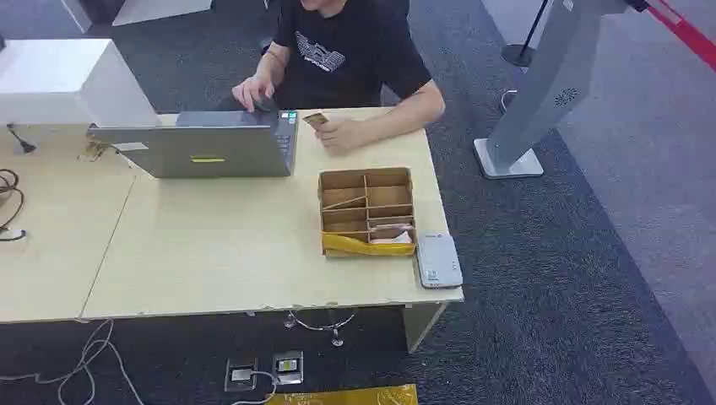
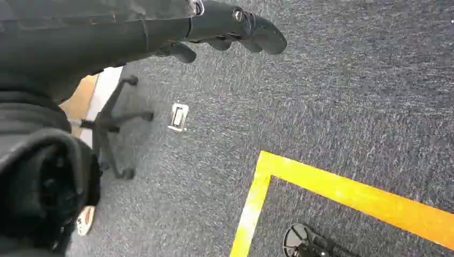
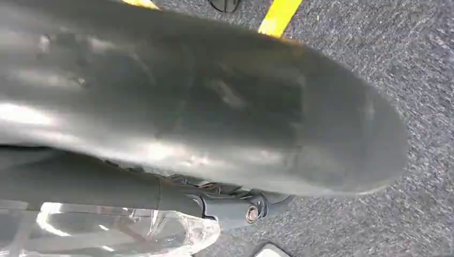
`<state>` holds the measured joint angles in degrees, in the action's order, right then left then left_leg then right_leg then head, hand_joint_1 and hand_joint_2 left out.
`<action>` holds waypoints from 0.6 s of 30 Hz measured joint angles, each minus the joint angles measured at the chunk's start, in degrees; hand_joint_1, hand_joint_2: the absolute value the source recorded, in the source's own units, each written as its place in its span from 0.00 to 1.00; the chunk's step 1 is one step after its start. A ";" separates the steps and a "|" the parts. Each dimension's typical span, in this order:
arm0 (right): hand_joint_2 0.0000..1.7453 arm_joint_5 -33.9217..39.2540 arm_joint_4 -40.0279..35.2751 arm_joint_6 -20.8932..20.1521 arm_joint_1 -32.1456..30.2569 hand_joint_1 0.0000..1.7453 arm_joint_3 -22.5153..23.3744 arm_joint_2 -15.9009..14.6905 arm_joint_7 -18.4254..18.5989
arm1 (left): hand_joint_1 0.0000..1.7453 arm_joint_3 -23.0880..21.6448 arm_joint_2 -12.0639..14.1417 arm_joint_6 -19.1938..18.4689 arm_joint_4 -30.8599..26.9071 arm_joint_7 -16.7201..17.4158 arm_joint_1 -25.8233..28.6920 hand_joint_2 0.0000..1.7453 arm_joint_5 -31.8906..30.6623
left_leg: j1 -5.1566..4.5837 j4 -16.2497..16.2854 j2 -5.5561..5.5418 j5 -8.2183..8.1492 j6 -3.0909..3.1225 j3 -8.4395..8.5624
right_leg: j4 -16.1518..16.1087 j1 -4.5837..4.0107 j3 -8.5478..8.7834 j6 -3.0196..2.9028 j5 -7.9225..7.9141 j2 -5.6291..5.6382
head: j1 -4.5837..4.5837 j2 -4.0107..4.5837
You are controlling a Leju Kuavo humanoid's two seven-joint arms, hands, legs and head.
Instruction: Pass the card to the sensor for recognition and then transmit it.
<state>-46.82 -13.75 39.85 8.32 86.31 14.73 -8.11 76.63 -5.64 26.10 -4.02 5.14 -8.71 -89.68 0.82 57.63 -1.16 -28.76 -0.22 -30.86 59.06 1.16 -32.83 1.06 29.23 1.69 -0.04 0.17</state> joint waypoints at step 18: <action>0.00 -0.35 -0.63 0.00 0.00 0.00 0.57 0.24 0.35 | 0.00 0.00 0.02 -0.22 0.00 0.00 0.00 0.00 -0.02 | 0.00 0.00 0.00 0.00 0.00 0.00 | 0.00 0.00 0.00 0.00 0.00 0.00 | 0.02 0.00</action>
<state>-47.17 -14.38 39.85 8.32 86.88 14.97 -7.76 76.63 -5.62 25.88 -4.02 5.14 -8.72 -89.70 0.82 57.63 -1.16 -28.76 -0.22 -30.86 59.05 1.16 -32.84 1.06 29.23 1.69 -0.02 0.17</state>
